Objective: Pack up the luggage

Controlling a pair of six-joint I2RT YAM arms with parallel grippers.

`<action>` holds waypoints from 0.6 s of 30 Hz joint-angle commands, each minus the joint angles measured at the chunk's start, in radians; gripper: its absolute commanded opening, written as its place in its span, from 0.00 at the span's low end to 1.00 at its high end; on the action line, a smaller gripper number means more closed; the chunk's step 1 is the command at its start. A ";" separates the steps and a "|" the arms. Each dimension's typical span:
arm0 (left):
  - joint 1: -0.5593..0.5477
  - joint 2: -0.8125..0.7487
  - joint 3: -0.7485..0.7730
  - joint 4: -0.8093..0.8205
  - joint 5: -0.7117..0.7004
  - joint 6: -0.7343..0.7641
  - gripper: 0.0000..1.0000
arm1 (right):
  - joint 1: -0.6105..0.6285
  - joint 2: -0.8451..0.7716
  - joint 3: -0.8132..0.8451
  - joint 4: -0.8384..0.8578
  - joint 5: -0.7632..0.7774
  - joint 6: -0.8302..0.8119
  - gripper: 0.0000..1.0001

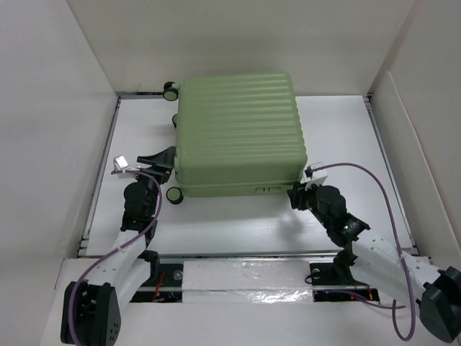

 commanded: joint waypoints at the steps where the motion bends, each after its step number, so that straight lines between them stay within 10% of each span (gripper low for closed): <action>1: -0.006 -0.012 -0.025 0.028 0.122 0.153 0.00 | -0.018 0.020 0.028 0.094 -0.033 -0.040 0.52; 8: -0.006 -0.026 -0.043 -0.002 0.147 0.171 0.00 | -0.018 0.103 0.081 0.128 -0.037 -0.080 0.33; 12: -0.017 -0.026 -0.060 0.005 0.176 0.193 0.00 | -0.018 0.159 0.104 0.125 -0.091 -0.094 0.01; 18: -0.098 -0.015 -0.064 0.027 0.152 0.252 0.00 | 0.132 0.265 0.149 0.209 -0.154 -0.059 0.00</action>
